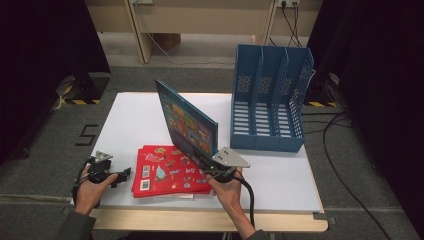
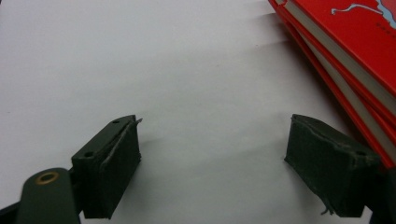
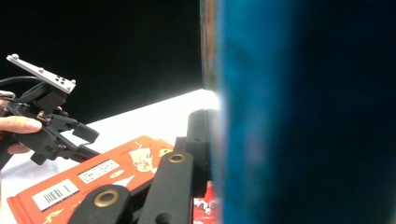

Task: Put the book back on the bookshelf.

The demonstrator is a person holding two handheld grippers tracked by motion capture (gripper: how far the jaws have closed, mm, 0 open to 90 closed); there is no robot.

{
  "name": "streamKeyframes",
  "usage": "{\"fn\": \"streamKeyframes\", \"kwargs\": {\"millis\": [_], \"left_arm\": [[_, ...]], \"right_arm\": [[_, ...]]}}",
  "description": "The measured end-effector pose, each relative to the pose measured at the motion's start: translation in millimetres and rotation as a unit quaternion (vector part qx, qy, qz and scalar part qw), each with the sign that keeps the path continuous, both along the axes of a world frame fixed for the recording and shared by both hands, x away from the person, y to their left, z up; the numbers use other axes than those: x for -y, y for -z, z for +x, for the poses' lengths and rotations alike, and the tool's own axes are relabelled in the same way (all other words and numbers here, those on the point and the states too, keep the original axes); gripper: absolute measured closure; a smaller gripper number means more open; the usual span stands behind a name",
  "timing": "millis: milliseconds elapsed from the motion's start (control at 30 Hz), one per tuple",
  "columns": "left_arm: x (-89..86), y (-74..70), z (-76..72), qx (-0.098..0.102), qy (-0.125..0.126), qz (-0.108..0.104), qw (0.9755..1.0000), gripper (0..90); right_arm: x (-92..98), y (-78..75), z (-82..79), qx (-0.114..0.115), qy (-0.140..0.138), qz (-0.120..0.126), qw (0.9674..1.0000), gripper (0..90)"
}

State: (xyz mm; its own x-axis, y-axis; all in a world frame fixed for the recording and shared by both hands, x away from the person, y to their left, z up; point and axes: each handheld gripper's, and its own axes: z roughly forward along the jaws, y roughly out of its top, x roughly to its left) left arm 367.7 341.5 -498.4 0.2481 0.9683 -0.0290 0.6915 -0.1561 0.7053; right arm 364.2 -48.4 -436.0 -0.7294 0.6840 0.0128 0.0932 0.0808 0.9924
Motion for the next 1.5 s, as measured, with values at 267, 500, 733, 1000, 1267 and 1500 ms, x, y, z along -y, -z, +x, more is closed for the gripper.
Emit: {"fn": "streamKeyframes", "kwargs": {"millis": [267,500,733,1000,1267,1500], "left_arm": [[-0.2,0.0,0.2,-0.001,0.001,0.000,1.0000,16.3],[-0.3,-0.1,0.3,-0.001,0.001,-0.001,1.0000,16.3],[-0.3,-0.1,0.3,-0.001,0.000,-0.001,1.0000,16.3],[-0.5,-0.2,0.3,-0.002,0.001,0.001,1.0000,16.3],[-0.2,0.0,0.4,-0.001,-0.001,0.000,1.0000,16.3],[0.3,0.2,0.7,0.000,-0.002,0.000,1.0000,16.0]], "right_arm": [[-0.3,-4.7,1.3,0.008,-0.010,-0.018,0.9997,82.3],[0.5,-13.9,4.8,0.002,-0.014,-0.011,0.9998,82.7],[5.3,-19.6,5.4,-0.002,-0.016,-0.001,0.9999,82.9],[15.4,-37.3,4.8,0.018,-0.004,0.011,0.9998,82.9],[42.2,-63.1,6.2,0.037,0.032,0.024,0.9985,82.9],[84.5,-81.4,5.4,0.050,0.077,0.033,0.9952,82.9]]}}
